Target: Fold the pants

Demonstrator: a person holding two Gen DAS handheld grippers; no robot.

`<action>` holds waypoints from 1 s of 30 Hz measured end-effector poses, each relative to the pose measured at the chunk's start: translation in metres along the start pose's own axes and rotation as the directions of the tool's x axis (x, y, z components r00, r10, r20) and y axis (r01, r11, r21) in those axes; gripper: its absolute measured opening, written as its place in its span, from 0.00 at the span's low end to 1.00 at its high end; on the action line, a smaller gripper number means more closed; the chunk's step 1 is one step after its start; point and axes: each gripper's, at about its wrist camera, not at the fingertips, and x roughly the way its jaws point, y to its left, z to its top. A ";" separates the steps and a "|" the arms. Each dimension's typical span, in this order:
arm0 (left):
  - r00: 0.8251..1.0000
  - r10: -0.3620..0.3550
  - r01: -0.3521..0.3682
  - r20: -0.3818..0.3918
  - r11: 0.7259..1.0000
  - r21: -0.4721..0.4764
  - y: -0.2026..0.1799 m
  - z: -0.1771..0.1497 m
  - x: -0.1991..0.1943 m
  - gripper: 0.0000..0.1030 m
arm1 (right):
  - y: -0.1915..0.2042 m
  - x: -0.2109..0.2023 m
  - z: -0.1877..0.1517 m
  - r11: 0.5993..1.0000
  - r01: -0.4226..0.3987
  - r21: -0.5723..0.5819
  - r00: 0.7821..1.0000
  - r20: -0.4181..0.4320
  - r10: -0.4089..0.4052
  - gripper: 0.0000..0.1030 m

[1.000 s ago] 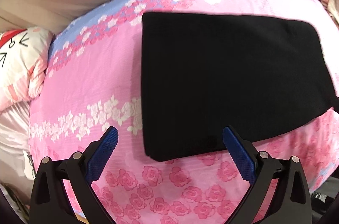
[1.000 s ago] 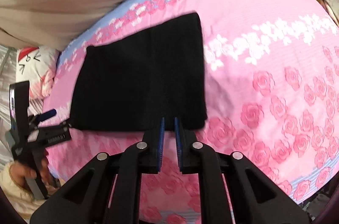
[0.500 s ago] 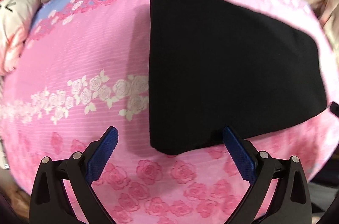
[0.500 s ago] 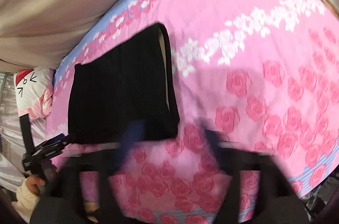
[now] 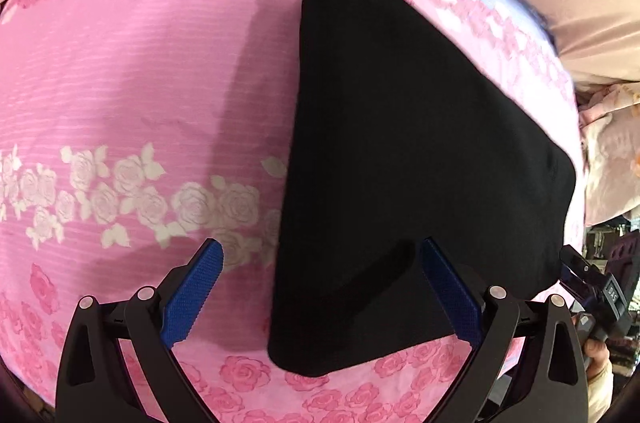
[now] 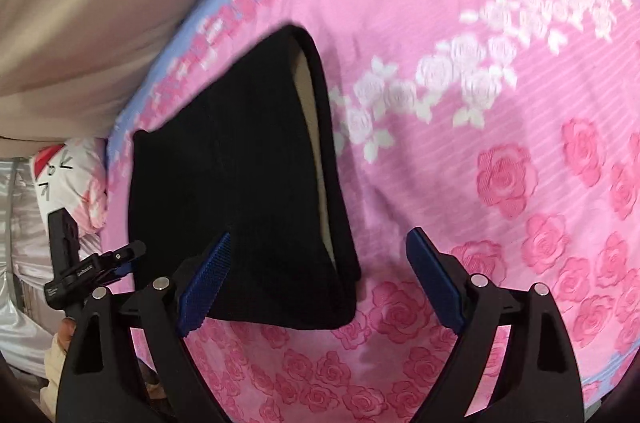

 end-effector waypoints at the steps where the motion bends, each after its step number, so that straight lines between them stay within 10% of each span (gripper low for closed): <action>1: 1.000 0.010 -0.010 -0.015 1.000 0.006 -0.003 -0.001 0.004 0.95 | 0.000 0.005 -0.003 1.000 -0.008 0.002 1.000 -0.013 0.008 0.83; 11: 1.000 0.028 -0.028 -0.001 0.999 0.023 -0.014 -0.014 0.015 0.95 | 0.001 0.012 -0.016 0.998 -0.064 -0.011 0.998 -0.013 0.064 0.86; 14: 1.000 0.022 -0.022 0.011 1.000 0.020 -0.014 -0.018 0.015 0.93 | 0.009 0.015 -0.019 0.997 -0.065 -0.040 0.997 -0.035 0.063 0.61; 16: 1.000 0.003 -0.003 0.008 1.000 0.009 -0.017 -0.022 0.014 0.79 | 0.009 0.012 -0.020 0.998 -0.055 -0.035 0.998 -0.034 0.053 0.35; 22: 0.998 -0.064 0.064 0.005 0.998 0.015 -0.008 -0.047 -0.011 0.32 | 0.014 -0.023 -0.028 0.983 -0.182 -0.040 0.982 -0.056 0.179 0.27; 30: 0.994 -0.098 0.097 -0.054 0.995 -0.014 0.008 -0.110 -0.015 0.38 | -0.004 -0.025 -0.068 0.993 -0.060 -0.103 0.988 -0.146 0.045 0.28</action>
